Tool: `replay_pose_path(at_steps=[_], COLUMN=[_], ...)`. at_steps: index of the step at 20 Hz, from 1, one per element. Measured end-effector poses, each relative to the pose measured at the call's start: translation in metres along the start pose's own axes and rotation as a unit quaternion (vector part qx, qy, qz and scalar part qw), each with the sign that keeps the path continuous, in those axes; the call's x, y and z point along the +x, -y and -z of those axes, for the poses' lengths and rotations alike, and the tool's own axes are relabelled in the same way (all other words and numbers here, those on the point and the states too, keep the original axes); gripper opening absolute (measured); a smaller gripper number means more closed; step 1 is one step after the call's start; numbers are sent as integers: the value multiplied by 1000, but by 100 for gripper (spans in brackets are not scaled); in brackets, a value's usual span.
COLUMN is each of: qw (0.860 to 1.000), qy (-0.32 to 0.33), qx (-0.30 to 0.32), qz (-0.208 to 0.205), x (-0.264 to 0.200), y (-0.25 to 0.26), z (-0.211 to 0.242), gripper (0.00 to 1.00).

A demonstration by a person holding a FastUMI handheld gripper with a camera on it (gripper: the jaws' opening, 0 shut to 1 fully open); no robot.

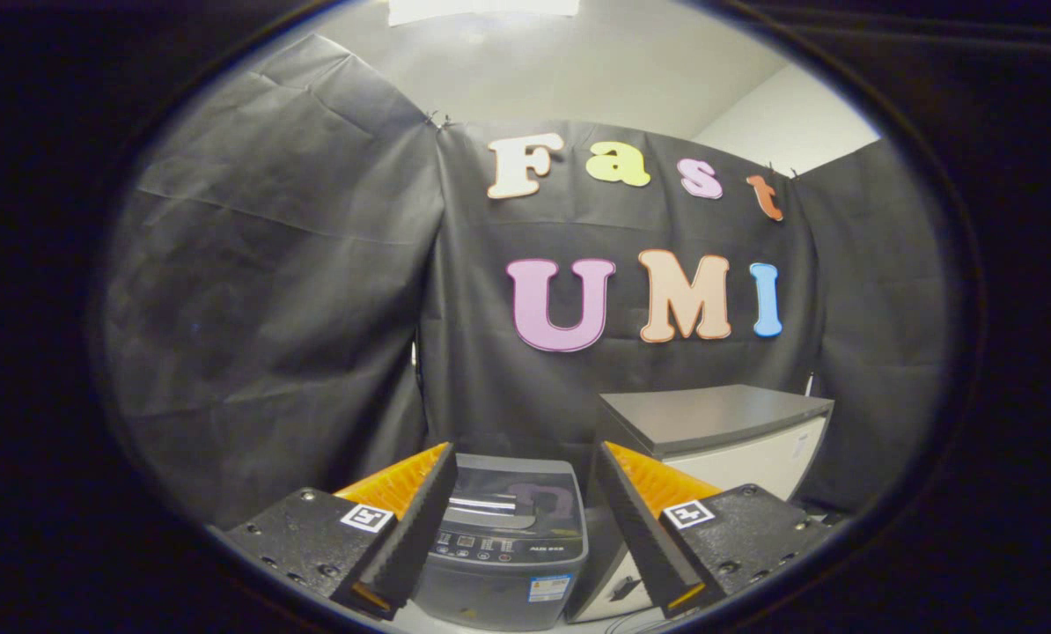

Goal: Put the clothes into the washing machine and then close the washing machine lid.

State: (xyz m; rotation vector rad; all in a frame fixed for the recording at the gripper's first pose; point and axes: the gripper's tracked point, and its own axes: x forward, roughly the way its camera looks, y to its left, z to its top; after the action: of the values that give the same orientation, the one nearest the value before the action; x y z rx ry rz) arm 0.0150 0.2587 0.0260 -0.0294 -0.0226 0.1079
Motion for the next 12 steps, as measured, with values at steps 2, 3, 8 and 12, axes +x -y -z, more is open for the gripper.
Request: replay_pose_path(at_steps=[2, 3, 8, 12], qw=[1000, 1000, 1000, 1000], qy=[11, 11, 7, -3], qx=[12, 20, 22, 29], qz=[3, 6, 9, 4], x=[-11, -15, -28, -29], y=[4, 7, 12, 12], z=[-2, -1, 6, 14], gripper=[95, 95, 95, 95])
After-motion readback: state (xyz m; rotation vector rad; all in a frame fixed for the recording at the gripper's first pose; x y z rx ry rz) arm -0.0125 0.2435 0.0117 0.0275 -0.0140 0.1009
